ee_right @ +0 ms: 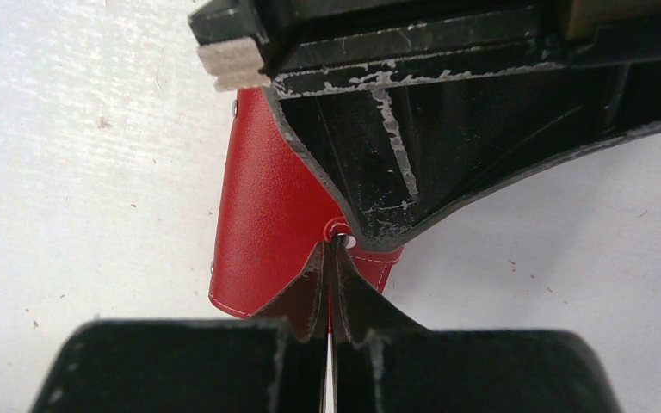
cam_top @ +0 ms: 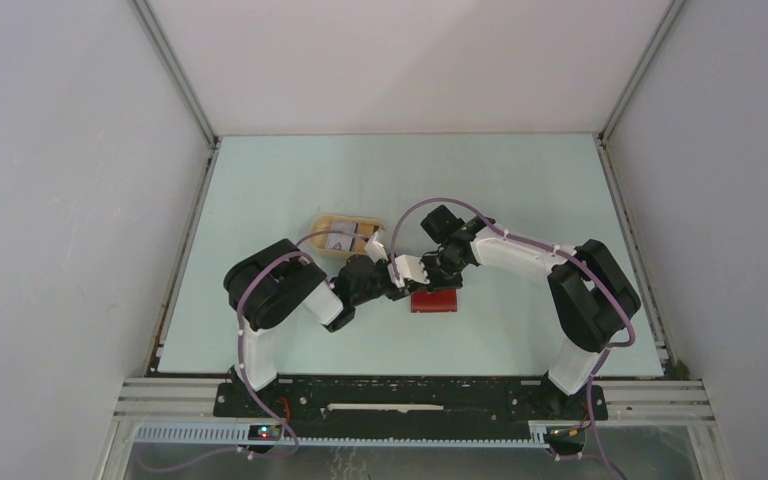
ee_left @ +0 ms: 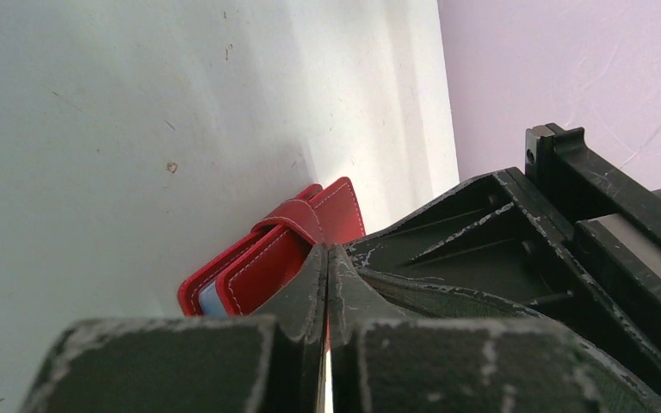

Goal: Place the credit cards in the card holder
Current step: Close the card holder at the center of the board.

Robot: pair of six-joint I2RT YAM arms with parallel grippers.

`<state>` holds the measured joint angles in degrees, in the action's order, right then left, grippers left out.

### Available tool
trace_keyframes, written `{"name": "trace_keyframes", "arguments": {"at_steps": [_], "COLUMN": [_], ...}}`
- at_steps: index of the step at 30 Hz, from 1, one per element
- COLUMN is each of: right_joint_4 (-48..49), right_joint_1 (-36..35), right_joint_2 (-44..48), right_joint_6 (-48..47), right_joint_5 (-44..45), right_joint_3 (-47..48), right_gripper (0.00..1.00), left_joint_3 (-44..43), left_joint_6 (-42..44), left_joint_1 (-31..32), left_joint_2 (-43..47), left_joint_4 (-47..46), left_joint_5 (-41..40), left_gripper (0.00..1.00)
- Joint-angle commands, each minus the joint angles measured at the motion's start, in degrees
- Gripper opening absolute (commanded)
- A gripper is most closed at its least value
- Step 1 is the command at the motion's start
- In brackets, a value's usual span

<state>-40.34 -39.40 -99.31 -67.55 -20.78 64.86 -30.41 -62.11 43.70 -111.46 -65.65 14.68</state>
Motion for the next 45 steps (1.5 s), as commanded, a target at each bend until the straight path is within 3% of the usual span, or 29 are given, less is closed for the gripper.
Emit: {"name": "trace_keyframes", "arguments": {"at_steps": [1, 10, 18, 26, 33, 39, 45], "right_joint_4": [-1.35, -1.39, -1.39, -1.22, -1.15, -0.94, -0.97], "right_joint_1": [-1.21, -1.20, -1.21, -1.16, -1.21, -1.21, -1.21], "right_joint_2": [-1.26, -1.31, -1.40, -1.50, -1.57, -1.68, -1.68], "right_joint_6": [0.72, 0.84, 0.82, 0.81, 0.83, 0.92, 1.01], "right_joint_5": [-1.12, -1.13, -1.11, -1.02, -0.85, -0.51, -0.11], "right_joint_3": [-1.89, -1.87, -1.85, -1.92, -1.90, -1.83, -1.83], "right_gripper": [0.00, 0.00, 0.00, 0.00, 0.00, 0.00, 0.00], "left_joint_3": [0.85, 3.15, -0.30, -5.57, -5.78, -6.72, -5.93], "left_joint_6": [-0.82, 0.68, -0.02, -0.42, -0.02, 3.49, 4.90], "left_joint_1": [-0.11, -0.09, -0.05, 0.09, 0.79, 1.51, 1.71], "left_joint_2": [2.57, 5.89, 3.13, -1.60, -2.68, -0.96, -0.15], "left_joint_4": [-5.18, -1.89, -4.70, -1.43, 2.60, 12.98, 17.48], "left_joint_5": [-1.37, -3.85, -0.15, 4.26, 5.42, 4.86, 3.86], "left_gripper": [0.00, 0.00, 0.00, 0.00, 0.00, 0.00, 0.00]}}
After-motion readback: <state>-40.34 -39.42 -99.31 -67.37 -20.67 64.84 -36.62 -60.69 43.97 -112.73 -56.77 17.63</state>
